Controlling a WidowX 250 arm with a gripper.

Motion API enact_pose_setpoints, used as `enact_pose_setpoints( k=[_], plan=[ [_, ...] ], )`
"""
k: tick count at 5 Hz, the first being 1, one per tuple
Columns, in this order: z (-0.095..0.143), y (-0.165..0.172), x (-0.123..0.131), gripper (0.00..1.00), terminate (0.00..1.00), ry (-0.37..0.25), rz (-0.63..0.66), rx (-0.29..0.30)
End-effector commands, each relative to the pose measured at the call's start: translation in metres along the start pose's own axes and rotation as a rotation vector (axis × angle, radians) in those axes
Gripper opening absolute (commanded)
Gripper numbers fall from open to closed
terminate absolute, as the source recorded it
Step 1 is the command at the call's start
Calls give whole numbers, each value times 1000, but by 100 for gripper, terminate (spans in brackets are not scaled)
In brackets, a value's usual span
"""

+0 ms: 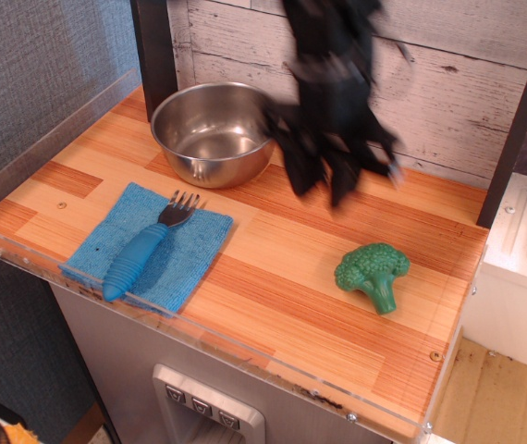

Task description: Move broccoli to left of blue towel

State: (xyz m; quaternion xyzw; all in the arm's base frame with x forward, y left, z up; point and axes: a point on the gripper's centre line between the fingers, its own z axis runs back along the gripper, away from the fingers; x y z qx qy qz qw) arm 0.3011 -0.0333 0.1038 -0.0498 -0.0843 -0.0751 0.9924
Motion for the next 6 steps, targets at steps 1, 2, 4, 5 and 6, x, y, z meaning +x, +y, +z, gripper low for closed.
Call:
enact_pose_setpoints(
  k=[1, 2, 4, 5, 6],
  plan=[
    [33, 54, -4, 0, 0, 17, -58, -37],
    [16, 19, -11, 100, 0, 15, -66, 32],
    [-16, -31, -3, 100, 0, -24, -22, 134],
    [-27, -45, 9, 100, 0, -82, 50, 151],
    [-36, -46, 18, 100, 0, -107, 105, 138]
  ],
)
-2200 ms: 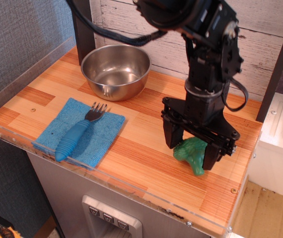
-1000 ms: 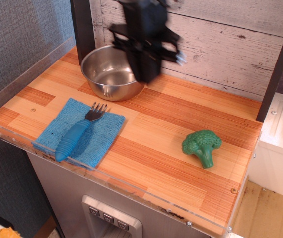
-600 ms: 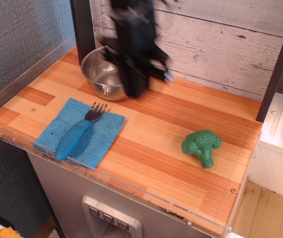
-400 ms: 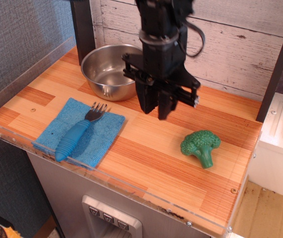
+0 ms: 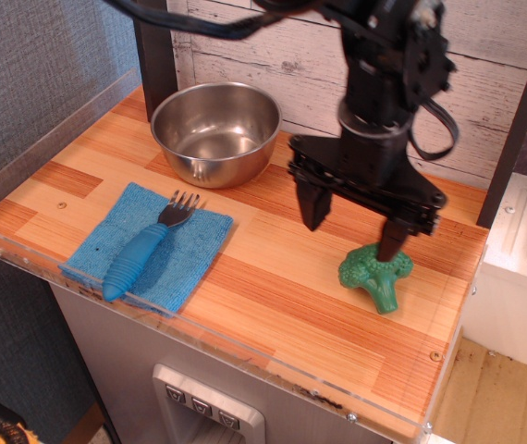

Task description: Move broccoli to left of blue towel

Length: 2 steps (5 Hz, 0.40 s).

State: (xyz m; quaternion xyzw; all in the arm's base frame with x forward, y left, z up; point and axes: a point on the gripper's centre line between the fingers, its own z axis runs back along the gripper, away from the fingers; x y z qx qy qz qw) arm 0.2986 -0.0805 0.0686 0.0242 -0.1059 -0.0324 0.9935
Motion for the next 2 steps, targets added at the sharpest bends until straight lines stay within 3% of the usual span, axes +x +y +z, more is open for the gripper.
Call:
enact_pose_setpoints(
  k=[1, 2],
  plan=[
    [-10, -6, 25, 100, 0, -86, 80, -17],
    [-24, -7, 26, 100, 0, -49, 75, -17]
  ],
)
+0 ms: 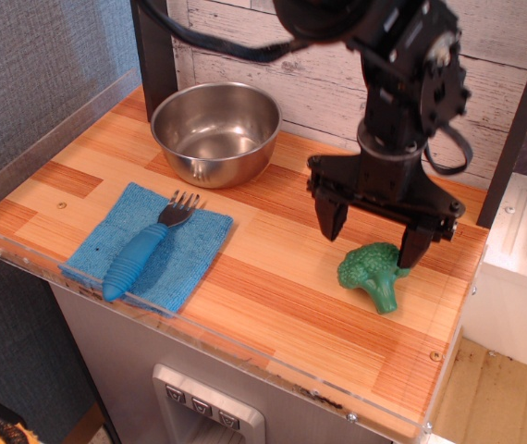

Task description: Move broccoli to left of blue towel

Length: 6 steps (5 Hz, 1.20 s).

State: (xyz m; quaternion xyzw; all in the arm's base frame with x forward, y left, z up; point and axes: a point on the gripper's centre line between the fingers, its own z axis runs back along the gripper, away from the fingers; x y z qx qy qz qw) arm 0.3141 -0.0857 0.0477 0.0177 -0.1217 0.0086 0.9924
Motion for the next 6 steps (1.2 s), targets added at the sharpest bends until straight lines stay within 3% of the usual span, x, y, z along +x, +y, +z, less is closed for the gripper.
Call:
enact_pose_setpoints(
  k=[1, 2, 3, 4, 5, 6],
  plan=[
    [-14, -8, 9, 100, 0, 39, 2, -27],
    [-18, -11, 4, 100, 0, 77, 40, -64],
    [-18, -9, 1, 0, 0, 88, 40, -110],
    [-9, -3, 8, 0, 0, 90, 1, -131],
    [25, 19, 23, 0, 0, 67, -50, -161],
    [74, 56, 31, 0, 0, 11, -80, -147]
  ],
)
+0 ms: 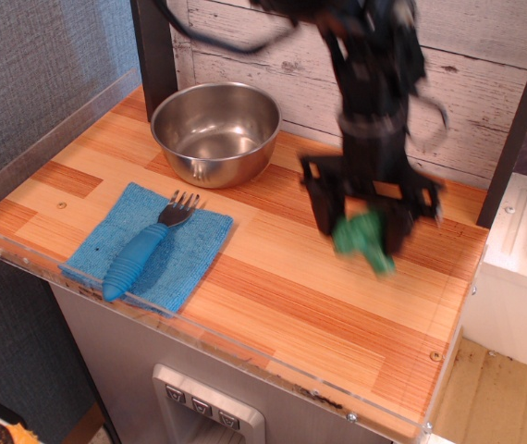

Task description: Move broccoli to left of blue towel

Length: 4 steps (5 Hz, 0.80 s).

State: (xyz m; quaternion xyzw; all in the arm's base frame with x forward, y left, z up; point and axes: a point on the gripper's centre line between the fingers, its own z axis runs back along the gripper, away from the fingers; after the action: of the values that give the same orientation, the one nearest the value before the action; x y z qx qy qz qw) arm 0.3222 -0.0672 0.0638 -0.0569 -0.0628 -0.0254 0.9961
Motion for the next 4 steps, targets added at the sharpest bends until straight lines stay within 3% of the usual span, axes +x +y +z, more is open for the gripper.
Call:
enact_pose_setpoints(
  k=[1, 2, 3, 4],
  plan=[
    [116, 66, -8, 0, 0, -110, -22, 93],
    [126, 108, -29, 0, 0, -56, 12, 199],
    [118, 157, -47, 0, 0, -16, 67, 244],
    [97, 208, -54, 0, 0, -27, 160, 240]
  ],
)
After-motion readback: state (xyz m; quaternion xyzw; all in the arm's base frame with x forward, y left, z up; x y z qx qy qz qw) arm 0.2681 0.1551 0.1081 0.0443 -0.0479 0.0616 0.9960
